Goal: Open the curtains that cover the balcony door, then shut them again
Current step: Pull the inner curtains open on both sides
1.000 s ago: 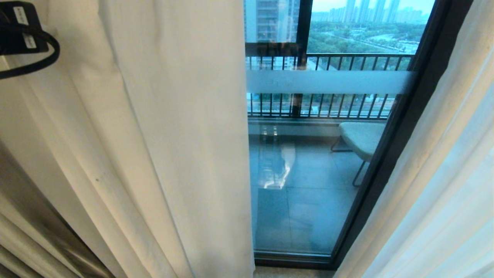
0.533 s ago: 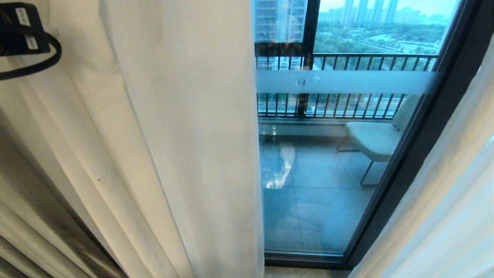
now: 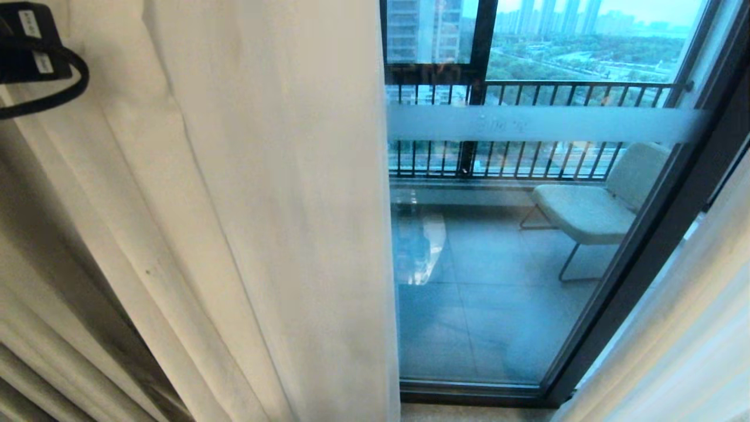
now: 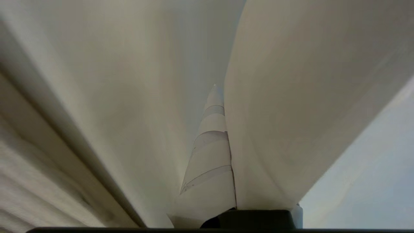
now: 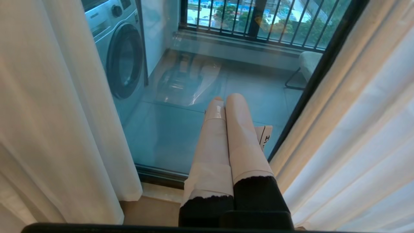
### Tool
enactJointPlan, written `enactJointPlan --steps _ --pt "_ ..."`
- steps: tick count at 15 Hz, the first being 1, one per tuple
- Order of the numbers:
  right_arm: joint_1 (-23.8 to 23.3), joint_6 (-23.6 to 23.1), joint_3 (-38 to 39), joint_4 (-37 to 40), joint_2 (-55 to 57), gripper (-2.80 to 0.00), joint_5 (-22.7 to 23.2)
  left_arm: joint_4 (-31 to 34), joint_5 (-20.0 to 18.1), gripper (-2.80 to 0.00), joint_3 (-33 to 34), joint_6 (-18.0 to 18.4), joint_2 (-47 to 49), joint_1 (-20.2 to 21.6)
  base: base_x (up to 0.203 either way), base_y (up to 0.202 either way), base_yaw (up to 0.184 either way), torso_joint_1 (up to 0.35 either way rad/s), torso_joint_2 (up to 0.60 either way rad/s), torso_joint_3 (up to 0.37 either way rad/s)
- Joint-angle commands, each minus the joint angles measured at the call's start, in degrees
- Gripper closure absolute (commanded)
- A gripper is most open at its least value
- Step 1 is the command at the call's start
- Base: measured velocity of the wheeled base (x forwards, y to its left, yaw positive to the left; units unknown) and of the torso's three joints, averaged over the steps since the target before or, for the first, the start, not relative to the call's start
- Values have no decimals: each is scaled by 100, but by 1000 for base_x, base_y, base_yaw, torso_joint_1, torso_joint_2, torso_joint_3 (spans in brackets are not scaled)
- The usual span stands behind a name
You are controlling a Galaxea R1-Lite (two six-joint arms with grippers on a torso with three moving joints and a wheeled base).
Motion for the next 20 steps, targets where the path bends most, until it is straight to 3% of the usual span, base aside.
enactJointPlan --steps 1,14,20 --pt "1 -5 0 0 7 0 4 6 12 0 0 4 -6 -3 0 0 0 0 0 0" --pt "1 -5 0 0 7 0 4 -261 -49 0 -161 -22 14 -78 0 0 0 0 0 0" --pt "1 -5 0 0 7 0 4 -740 -77 0 -344 -139 339 658 0 0 0 0 0 0"
